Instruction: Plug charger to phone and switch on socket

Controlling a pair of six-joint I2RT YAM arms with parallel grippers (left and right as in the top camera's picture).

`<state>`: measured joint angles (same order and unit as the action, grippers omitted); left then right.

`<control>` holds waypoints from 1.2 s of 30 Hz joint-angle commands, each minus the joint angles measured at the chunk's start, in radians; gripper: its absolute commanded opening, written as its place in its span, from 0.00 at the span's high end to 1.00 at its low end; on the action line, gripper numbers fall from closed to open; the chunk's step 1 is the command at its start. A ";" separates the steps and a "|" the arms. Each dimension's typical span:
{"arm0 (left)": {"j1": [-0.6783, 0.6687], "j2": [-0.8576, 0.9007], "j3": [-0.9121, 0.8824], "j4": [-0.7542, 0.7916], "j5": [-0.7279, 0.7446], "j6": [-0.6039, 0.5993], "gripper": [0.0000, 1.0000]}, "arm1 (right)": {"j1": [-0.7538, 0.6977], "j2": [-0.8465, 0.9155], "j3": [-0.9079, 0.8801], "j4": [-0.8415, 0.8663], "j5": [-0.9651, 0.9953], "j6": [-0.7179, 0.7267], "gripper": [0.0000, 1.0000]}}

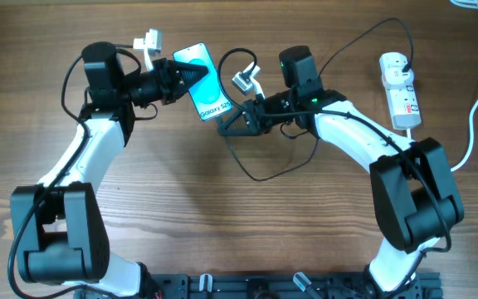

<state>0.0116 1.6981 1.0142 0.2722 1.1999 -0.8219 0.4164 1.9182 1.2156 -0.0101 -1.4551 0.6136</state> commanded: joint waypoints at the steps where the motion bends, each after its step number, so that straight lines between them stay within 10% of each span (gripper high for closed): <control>1: -0.142 -0.002 -0.053 -0.092 0.252 0.113 0.96 | -0.019 -0.060 0.067 0.076 0.124 0.022 0.95; 21: -0.060 -0.006 -0.053 -0.169 0.152 0.119 0.96 | -0.026 -0.060 0.072 -0.022 0.093 -0.011 0.89; 36: -0.002 -0.006 -0.053 0.105 0.172 -0.103 0.96 | -0.049 -0.060 0.072 -0.194 0.148 -0.211 0.53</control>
<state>-0.0010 1.6962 0.9703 0.3737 1.2888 -0.8906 0.3916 1.8893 1.2625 -0.1638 -1.3792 0.5125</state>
